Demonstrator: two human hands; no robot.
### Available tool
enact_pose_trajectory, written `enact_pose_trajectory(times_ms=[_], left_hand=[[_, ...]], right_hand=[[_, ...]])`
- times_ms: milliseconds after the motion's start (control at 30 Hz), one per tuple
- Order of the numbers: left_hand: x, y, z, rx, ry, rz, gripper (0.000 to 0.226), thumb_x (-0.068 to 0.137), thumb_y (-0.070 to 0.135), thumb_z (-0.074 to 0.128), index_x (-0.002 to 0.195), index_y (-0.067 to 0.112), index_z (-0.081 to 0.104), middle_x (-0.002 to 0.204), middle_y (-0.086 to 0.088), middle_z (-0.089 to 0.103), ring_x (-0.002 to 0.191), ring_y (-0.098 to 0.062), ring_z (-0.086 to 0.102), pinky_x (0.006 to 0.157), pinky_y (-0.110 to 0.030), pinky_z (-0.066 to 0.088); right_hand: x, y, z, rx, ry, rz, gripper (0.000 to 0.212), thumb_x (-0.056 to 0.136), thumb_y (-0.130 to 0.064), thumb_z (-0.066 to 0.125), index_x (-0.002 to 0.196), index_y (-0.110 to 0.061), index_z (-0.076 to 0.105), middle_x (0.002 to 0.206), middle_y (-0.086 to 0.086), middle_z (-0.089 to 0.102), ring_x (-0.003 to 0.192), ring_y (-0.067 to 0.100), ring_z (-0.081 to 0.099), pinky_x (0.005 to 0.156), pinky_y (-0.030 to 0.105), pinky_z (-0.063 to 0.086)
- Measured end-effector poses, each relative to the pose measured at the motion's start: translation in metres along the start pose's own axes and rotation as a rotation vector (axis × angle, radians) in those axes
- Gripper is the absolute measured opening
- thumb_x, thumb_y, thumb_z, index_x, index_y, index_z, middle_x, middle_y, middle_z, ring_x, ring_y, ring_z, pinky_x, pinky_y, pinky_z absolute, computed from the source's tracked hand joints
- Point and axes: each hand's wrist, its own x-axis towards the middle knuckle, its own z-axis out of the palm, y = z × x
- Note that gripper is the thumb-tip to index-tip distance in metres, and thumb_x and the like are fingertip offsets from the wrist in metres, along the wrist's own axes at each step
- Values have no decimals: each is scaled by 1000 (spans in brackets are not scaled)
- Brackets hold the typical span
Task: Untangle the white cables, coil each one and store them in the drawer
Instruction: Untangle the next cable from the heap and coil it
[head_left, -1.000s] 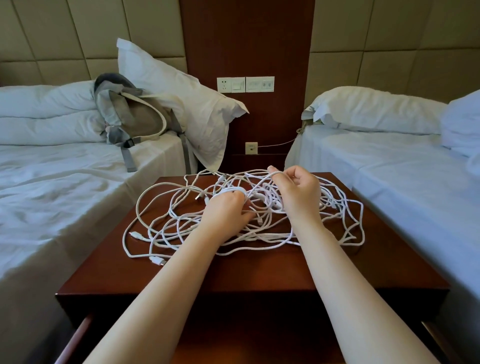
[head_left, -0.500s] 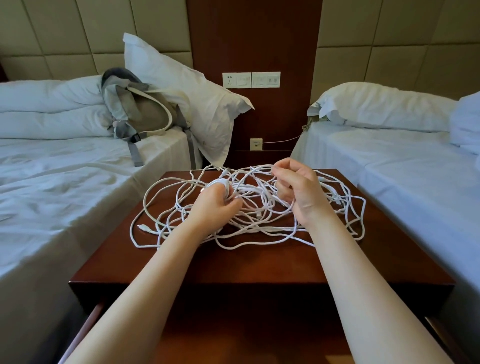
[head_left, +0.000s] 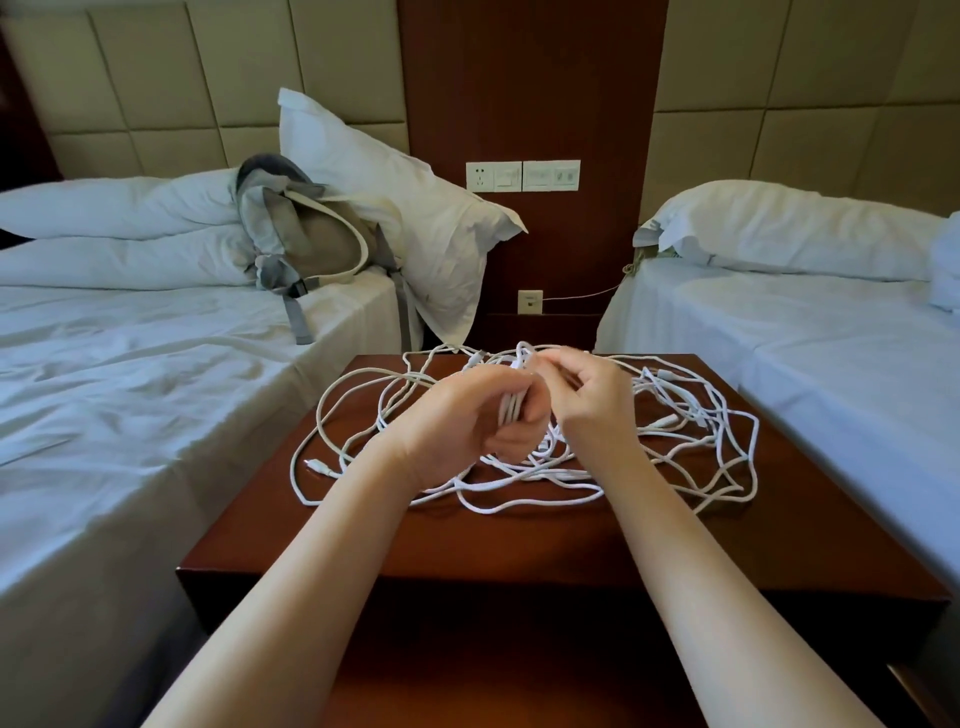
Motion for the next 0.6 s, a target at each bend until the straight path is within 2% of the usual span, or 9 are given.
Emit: enact_pose_trajectory(times_ms=[67, 100, 167, 200, 267, 333, 400, 500, 600], left_hand=[[0, 4, -2, -176, -37, 74, 32, 86, 21, 35, 62, 12, 55, 51, 2, 37, 46, -9, 31, 47, -19, 32], [-1, 6, -5, -250, -27, 120, 32, 87, 22, 36, 65, 11, 57, 52, 2, 39, 46, -9, 34, 48, -19, 35], [-1, 7, -12, -342, 78, 205, 33, 89, 24, 38, 68, 10, 59, 54, 2, 41, 48, -9, 37, 49, -20, 38], [-1, 6, -15, -376, 159, 238, 34, 92, 25, 37, 70, 10, 58, 54, 3, 41, 48, -8, 37, 50, -20, 38], [0, 3, -21, -451, 327, 278, 35, 97, 28, 30, 73, 10, 50, 53, 4, 39, 47, -7, 35, 50, -19, 36], [1, 2, -26, -490, 478, 306, 37, 100, 27, 24, 74, 11, 45, 52, 4, 37, 47, -7, 33, 53, -20, 33], [2, 4, -30, -494, 605, 351, 35, 99, 20, 24, 72, 12, 44, 52, 4, 37, 48, -9, 32, 57, -23, 30], [5, 5, -28, -457, 781, 468, 33, 98, 11, 27, 70, 14, 43, 53, 5, 39, 51, -9, 34, 59, -23, 30], [10, 2, -25, -230, 955, 588, 37, 99, 7, 30, 69, 17, 49, 57, 4, 43, 56, -11, 38, 62, -25, 32]], right_hand=[[-3, 0, 5, -39, -103, -40, 28, 83, -23, 52, 60, -35, 59, 50, -13, 53, 48, 9, 44, 49, 28, 33], [-4, 0, 8, -84, -151, -51, 34, 81, -17, 53, 52, -34, 50, 46, -14, 47, 45, 7, 40, 49, 25, 28], [-6, -1, 15, -186, -256, -38, 45, 83, -10, 59, 47, -29, 39, 42, -11, 41, 45, 8, 38, 51, 22, 25], [-7, 0, 18, -218, -312, -41, 48, 86, -13, 62, 46, -30, 41, 42, -11, 41, 46, 7, 40, 51, 19, 26], [-9, -2, 21, -242, -413, -62, 35, 91, -25, 60, 60, -41, 59, 46, -13, 43, 50, 4, 44, 54, 16, 28], [-10, -5, 21, -244, -477, -6, 18, 94, -31, 55, 96, -34, 72, 51, -16, 50, 54, -3, 48, 58, 18, 33], [-10, -6, 20, -254, -469, 41, 21, 95, -32, 52, 105, -25, 70, 53, -20, 50, 53, -8, 49, 58, 17, 32], [-10, -9, 19, -342, -352, -19, 17, 95, -25, 51, 81, -22, 59, 51, -12, 46, 47, 4, 45, 54, 23, 31], [-13, -12, 23, -453, -118, -137, 21, 88, -19, 50, 68, -22, 45, 45, -14, 33, 39, 5, 33, 45, 19, 22]])
